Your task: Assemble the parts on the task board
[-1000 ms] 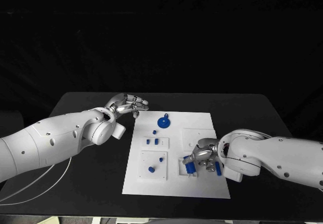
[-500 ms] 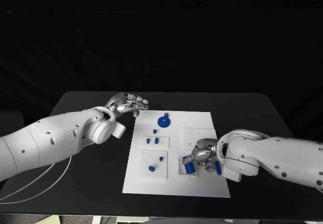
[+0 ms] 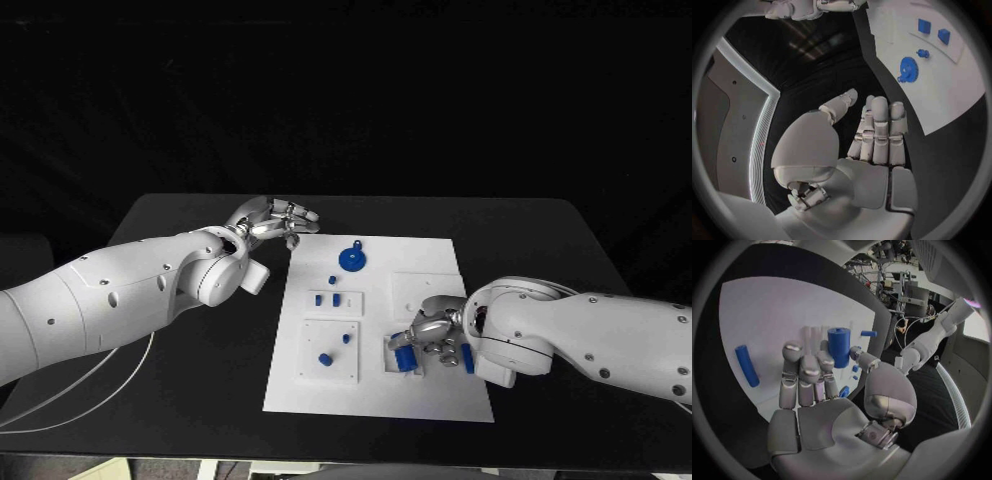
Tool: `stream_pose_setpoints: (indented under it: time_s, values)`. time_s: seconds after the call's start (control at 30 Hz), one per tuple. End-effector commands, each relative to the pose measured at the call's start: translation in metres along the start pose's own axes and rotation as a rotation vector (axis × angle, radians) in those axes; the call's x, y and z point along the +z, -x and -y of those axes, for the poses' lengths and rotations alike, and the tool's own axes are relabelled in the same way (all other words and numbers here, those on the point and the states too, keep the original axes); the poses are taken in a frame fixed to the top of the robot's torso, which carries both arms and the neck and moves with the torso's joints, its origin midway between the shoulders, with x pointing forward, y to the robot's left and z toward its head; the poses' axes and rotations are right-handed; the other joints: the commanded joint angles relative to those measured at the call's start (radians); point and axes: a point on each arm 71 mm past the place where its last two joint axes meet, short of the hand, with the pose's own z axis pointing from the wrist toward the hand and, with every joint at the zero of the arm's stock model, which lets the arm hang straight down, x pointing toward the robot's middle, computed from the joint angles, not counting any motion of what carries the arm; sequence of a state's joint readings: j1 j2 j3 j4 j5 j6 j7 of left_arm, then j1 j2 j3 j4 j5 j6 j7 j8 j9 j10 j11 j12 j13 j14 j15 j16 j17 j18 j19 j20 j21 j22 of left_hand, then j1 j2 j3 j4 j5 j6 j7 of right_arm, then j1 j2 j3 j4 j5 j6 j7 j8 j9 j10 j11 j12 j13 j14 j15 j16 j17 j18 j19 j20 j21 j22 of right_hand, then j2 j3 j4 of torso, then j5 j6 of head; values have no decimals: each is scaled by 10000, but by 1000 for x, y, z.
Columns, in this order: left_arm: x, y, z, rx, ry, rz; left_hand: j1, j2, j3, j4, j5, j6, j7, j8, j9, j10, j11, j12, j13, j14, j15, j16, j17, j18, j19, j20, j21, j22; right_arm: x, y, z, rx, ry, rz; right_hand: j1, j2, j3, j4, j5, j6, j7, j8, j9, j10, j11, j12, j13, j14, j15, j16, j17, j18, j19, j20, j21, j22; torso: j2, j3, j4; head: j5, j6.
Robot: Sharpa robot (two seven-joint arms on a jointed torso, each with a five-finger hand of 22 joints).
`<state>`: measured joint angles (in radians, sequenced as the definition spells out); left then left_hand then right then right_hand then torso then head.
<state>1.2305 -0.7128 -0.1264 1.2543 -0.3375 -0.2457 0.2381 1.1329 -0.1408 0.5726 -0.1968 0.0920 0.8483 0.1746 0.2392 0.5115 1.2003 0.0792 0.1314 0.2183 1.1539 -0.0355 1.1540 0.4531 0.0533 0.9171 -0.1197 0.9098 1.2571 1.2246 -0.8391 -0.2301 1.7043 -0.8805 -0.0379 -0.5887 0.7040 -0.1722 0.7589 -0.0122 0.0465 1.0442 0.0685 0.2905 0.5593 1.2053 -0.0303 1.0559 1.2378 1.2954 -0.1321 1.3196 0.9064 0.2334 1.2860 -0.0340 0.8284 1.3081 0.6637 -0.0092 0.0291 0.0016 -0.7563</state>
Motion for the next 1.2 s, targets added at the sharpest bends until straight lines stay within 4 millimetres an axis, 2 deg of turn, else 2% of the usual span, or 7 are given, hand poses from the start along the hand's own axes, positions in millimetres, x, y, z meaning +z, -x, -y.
stream_pose_setpoints:
  time_s: [0.03,0.2,0.6,1.2]
  values:
    - [0,-2,1,-91,-45,-124,-95,21,4,49,13,-35,27,58,-17,-41,10,31,-14,63,25,-37,15,439,-30,-106,-45,11,1,-5,1,-237,-99,-189,-172,-104,-142,32,25,42,104,50,-7,50,-25,-65,-14,0,-65,-36,14,284,-7,0,56,152,-1,-2,1,17,-16]
    - [0,-2,1,-90,-42,-120,-96,20,4,51,13,-37,27,59,-18,-42,9,31,-15,62,25,-39,17,440,-31,-106,-46,12,1,-4,1,-279,-93,-123,-305,-203,-447,-15,25,18,105,38,-8,18,-24,-84,-22,-4,-66,-55,23,284,-22,-17,57,146,-2,-1,1,39,-23]
    - [0,-2,1,-89,-37,-122,-98,18,5,55,13,-42,27,61,-20,-43,9,32,-15,61,25,-41,19,441,-32,-107,-49,14,1,-5,0,-379,-44,-19,-309,-285,-884,-180,27,-12,104,28,0,-26,-26,-91,-17,-11,-70,-88,40,284,-62,-52,43,134,2,7,-2,60,-37]
    - [0,-2,0,-89,-24,-127,-95,16,9,58,13,-48,27,66,-24,-44,8,34,-14,60,24,-45,24,443,-34,-108,-54,16,1,-5,0,-379,-13,44,-268,-459,-1230,-293,28,-37,104,19,9,-66,-27,-121,-32,-14,-72,-116,58,284,-82,-72,27,118,-1,2,1,64,-49]
